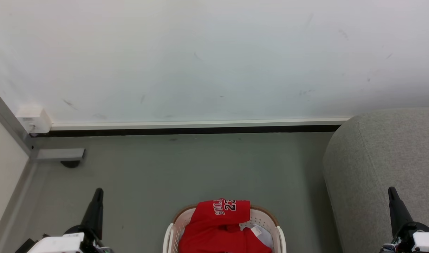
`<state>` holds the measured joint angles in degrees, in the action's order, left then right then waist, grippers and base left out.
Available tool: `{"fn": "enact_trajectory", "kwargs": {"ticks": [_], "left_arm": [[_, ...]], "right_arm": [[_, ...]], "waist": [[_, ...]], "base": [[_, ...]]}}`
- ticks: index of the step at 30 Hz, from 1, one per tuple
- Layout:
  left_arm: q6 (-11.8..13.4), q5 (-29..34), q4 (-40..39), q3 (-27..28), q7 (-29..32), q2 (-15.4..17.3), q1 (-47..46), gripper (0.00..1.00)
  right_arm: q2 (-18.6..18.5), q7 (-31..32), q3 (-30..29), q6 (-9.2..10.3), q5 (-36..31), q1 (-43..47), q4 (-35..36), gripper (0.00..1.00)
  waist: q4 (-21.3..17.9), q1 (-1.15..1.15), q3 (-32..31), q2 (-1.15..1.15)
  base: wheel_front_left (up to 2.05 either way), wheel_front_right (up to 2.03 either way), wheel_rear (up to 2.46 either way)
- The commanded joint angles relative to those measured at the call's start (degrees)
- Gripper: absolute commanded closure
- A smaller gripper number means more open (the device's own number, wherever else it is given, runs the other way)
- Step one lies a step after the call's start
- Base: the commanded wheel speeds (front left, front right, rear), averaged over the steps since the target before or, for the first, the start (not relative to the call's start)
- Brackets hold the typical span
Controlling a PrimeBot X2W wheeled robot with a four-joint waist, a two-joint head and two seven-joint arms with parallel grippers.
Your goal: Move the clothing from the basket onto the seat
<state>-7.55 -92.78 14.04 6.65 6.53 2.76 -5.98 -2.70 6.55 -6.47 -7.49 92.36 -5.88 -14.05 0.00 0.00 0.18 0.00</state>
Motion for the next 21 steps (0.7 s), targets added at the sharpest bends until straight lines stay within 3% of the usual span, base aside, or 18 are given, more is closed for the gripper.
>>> {"fn": "enact_trajectory", "kwargs": {"ticks": [1, 21], "left_arm": [[-0.2, 0.7, 0.0, 0.1, 0.2, 0.1, -0.5, 1.0], [-0.2, 0.7, 0.0, 0.1, 0.2, 0.1, -0.5, 1.0]], "right_arm": [[-0.4, 0.1, -0.2, 0.0, 0.1, -0.7, 0.2, 1.0], [-0.4, 0.1, -0.2, 0.0, 0.1, -0.7, 0.2, 1.0]], "waist": [[0.0, 0.0, 0.0, 0.0], [0.0, 0.0, 0.0, 0.0]], "base": [[0.0, 0.0, 0.0], [0.0, 0.0, 0.0]]}}
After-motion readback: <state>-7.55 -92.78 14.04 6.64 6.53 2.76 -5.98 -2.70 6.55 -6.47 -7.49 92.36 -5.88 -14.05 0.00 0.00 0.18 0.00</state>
